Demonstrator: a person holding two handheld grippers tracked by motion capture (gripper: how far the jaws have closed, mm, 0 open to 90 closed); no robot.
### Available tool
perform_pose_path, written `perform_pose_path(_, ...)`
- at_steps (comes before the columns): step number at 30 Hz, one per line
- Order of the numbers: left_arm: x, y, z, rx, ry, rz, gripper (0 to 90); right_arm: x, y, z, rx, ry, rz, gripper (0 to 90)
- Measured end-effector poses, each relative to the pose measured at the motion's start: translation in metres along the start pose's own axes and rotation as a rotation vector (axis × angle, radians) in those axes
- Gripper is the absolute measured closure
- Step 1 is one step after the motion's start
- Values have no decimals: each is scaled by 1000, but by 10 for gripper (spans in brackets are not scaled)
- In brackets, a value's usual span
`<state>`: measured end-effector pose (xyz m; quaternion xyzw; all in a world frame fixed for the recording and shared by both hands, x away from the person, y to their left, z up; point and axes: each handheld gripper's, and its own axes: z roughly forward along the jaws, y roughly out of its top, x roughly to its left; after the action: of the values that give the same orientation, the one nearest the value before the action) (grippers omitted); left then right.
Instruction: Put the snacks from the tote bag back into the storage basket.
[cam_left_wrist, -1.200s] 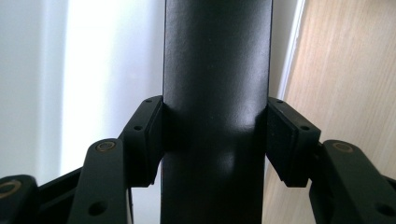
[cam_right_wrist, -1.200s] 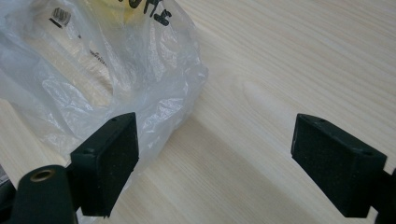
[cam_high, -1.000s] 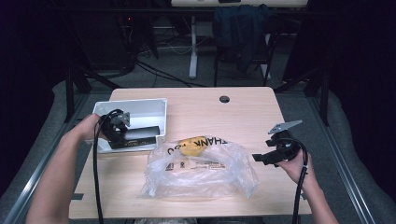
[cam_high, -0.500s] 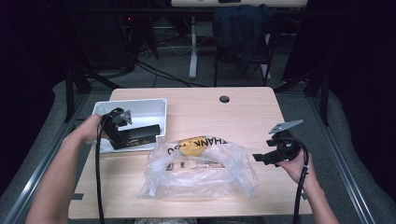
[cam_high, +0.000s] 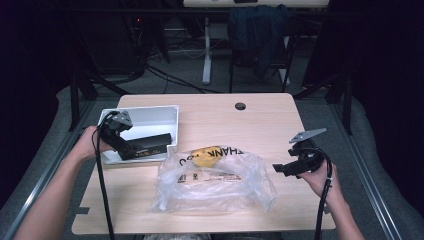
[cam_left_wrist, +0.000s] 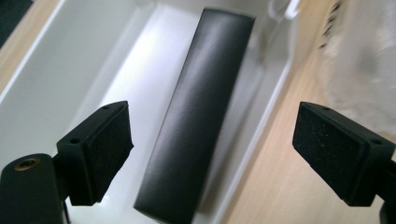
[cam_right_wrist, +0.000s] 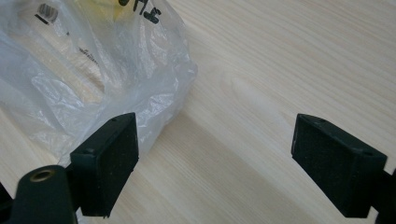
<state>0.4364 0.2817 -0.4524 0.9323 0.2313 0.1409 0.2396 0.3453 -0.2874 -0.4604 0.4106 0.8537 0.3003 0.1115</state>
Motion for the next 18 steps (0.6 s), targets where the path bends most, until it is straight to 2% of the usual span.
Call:
perform_pose_path(2, -11, -1, -8, -29, 10, -12, 106, 0, 0, 0, 1, -6, -1, 142)
perform_pose_path(4, -24, -1, -16, -38, 25, -30, 103, 0, -1, 0, 2, -4, 0, 142)
perform_pose_path(6, -39, -3, -23, -60, 48, -63, 117, 0, -1, -1, -2, -8, 4, 142)
perform_pose_path(8, -55, -7, -29, -83, 48, -84, 109, 0, -1, -1, -4, -11, 3, 142)
perform_pose_path(10, -70, -12, -31, -84, 63, -97, 107, 0, -2, -1, -3, -16, -1, 141)
perform_pose_path(13, -94, -19, -30, -50, 95, -119, 104, 2, -4, -1, 4, -25, -7, 141)
perform_pose_path(14, -101, -22, -30, -48, 82, -132, 101, 1, -5, 0, 6, -22, -9, 141)
perform_pose_path(18, -130, -30, -38, -83, 109, -151, 107, -2, -14, 0, 18, 0, 2, 139)
